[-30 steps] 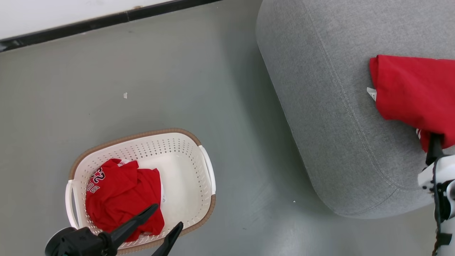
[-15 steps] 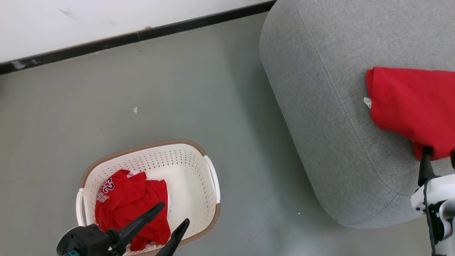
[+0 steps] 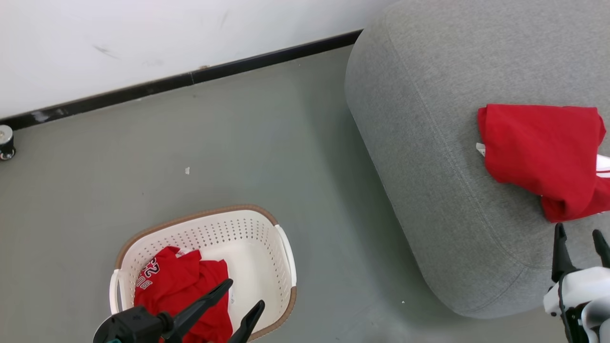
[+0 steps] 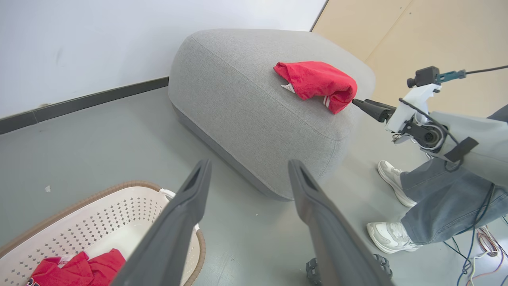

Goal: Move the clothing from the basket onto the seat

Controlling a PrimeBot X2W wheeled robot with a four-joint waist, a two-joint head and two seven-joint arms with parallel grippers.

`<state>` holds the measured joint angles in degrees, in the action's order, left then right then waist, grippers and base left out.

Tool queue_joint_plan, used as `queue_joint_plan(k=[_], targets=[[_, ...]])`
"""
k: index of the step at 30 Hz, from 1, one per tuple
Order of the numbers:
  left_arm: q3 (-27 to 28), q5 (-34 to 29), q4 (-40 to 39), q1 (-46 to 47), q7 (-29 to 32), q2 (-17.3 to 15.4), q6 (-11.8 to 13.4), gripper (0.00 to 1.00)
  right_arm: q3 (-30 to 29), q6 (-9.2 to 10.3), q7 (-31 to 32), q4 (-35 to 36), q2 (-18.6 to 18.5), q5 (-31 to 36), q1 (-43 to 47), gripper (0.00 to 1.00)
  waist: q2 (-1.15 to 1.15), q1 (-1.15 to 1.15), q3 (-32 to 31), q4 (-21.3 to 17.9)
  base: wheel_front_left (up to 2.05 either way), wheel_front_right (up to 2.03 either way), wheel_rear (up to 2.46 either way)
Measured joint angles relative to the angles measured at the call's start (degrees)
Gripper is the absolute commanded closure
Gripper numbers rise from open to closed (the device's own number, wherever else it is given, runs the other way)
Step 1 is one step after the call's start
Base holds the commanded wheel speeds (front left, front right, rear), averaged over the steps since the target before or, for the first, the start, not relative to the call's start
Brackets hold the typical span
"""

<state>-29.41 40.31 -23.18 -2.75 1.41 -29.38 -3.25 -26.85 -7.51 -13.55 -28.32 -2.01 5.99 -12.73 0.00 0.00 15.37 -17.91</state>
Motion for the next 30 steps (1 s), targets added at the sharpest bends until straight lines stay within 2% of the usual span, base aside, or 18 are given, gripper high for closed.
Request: queue_joint_plan(k=[5,14,20,30], targets=[[-0.4,0.0,1.0,0.0,-0.5,0.6,0.0,0.0,2.2,0.0,-0.1,2.0,0.1,-1.3,2.7,0.0,0.0,0.0,-1.4,-0.5,0.0,0.0,0.0],[-0.2,0.0,3.2,0.0,-1.8,2.4,0.6,0.0,9.9,0.01,-0.1,6.7,0.1,-1.9,4.4,0.0,0.0,0.0,-3.8,-0.8,0.0,0.0,0.0],[1.3,0.0,4.7,0.0,-3.6,3.9,2.7,0.0,15.4,0.01,0.0,8.9,0.1,-1.9,4.3,0.0,0.0,0.0,-5.1,0.6,0.0,0.0,0.0],[7.3,0.0,8.5,-1.6,-7.8,4.2,6.7,0.0,24.6,0.01,1.0,9.6,-0.1,-1.8,3.6,0.0,0.0,0.0,-7.2,5.2,0.0,0.0,0.0]])
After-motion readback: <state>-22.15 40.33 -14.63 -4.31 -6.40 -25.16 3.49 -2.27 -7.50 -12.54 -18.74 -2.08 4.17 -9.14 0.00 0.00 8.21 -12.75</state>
